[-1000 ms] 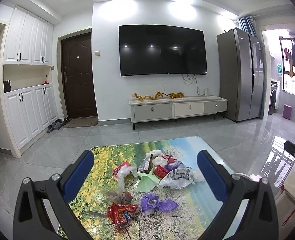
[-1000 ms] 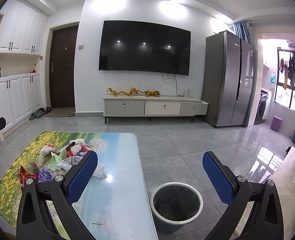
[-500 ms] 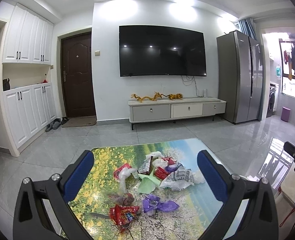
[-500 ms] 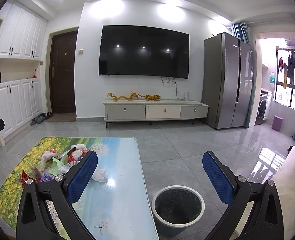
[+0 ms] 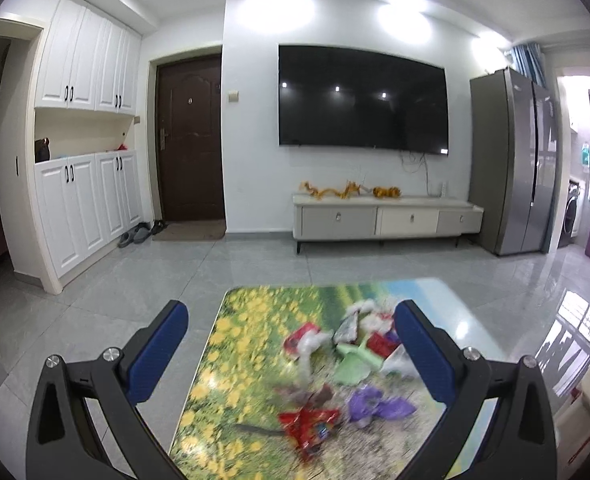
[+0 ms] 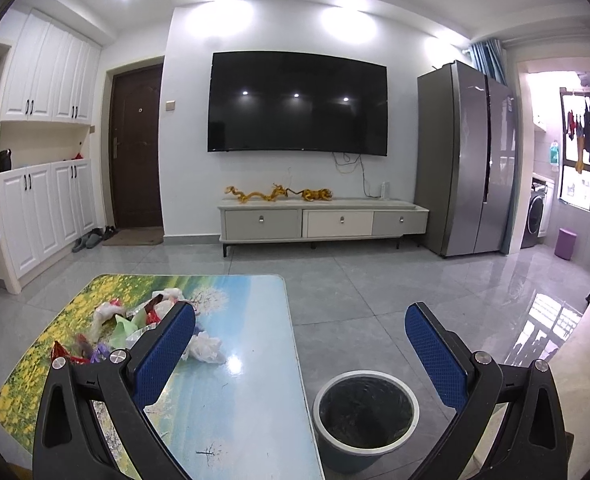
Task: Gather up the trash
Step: 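Grasp the red snack bag with the left tool while the right tool grasps white tissue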
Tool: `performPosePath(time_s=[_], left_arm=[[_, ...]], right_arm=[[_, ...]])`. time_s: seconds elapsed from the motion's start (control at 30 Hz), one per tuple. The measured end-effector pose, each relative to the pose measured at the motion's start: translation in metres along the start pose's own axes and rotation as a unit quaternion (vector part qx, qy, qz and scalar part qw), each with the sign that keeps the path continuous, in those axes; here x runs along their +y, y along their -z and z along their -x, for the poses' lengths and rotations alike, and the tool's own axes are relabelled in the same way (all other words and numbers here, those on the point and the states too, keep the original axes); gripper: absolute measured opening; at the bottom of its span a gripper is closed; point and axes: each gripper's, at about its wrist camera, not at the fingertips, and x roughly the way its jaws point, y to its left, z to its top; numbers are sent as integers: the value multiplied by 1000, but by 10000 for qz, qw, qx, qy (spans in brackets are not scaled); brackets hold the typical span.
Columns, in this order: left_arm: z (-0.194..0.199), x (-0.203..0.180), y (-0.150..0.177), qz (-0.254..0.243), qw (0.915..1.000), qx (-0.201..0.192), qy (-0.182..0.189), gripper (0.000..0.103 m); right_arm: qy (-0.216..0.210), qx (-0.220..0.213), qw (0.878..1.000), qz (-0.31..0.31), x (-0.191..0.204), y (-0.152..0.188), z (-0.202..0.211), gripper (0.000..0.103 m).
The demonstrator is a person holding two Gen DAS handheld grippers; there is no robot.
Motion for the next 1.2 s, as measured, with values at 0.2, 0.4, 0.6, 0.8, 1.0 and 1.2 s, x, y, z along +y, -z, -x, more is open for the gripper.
performPosePath(time_s=[0.2,0.4,0.6,0.8,1.0,1.2], left_arm=[[-24,7,42,-176,9977,595,275,102],[-59,0,75,-388,9901,1195,619,95],[-100,-4,101,-357,9812,1719,798,86],[-133,3,120,-152,9733,2115,876,75],[-154,7,135,-1,9648,2436,994,53],[-159,5,144,54,9592,2589,1135,11]], right_arm=[[-104,191,9998,-37,-9,6,-10,103],[-280,723,9970,-36,-8,22,-42,103],[-701,1269,9894,-17,7,35,-93,94],[-1361,1826,9736,122,46,48,-162,76],[-1872,2346,9538,118,78,67,-241,59],[-2255,2674,9368,-61,90,82,-279,39]])
